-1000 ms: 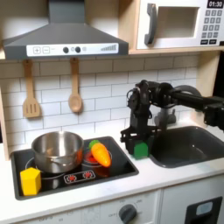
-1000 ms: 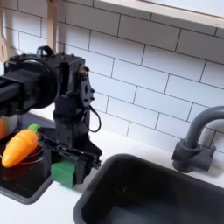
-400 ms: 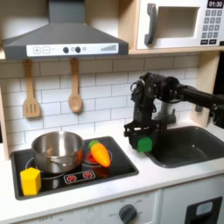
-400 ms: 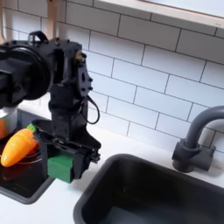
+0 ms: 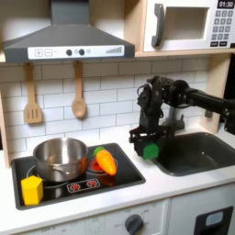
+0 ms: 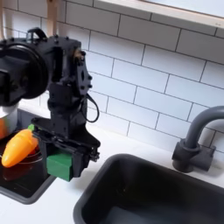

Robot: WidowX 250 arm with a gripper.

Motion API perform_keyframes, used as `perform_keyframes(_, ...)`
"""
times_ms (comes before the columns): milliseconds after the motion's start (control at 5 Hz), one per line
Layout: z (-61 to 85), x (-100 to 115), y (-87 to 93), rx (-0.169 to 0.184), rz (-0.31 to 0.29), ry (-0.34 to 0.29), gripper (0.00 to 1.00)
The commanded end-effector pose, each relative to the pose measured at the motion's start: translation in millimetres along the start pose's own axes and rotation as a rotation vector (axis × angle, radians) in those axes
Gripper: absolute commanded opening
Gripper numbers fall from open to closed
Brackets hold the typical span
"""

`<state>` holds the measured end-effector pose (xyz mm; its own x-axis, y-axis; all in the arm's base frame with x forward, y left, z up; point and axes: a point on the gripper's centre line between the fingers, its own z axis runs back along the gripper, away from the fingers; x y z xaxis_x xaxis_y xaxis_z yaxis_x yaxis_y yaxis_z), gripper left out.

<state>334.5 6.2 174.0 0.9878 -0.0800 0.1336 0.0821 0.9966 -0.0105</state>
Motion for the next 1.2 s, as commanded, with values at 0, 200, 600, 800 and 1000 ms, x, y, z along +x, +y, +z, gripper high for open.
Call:
perform_keyframes(0,-20.6,6.4,-4.9,0.016,-0.024,0.052,0.00)
perform_keyframes(200,-23.5,6.1,-3.4,0.016,-0.023,0.059,0.00)
perform_keyframes(600,-25.0,4.7,-2.8,0.025,-0.010,0.090,1.00)
perform_keyframes(800,-23.2,4.6,-3.1,0.017,-0.006,0.076,1.00)
perform_keyframes(1000,-24.5,4.3,-3.4,0.024,-0.015,0.081,1.00)
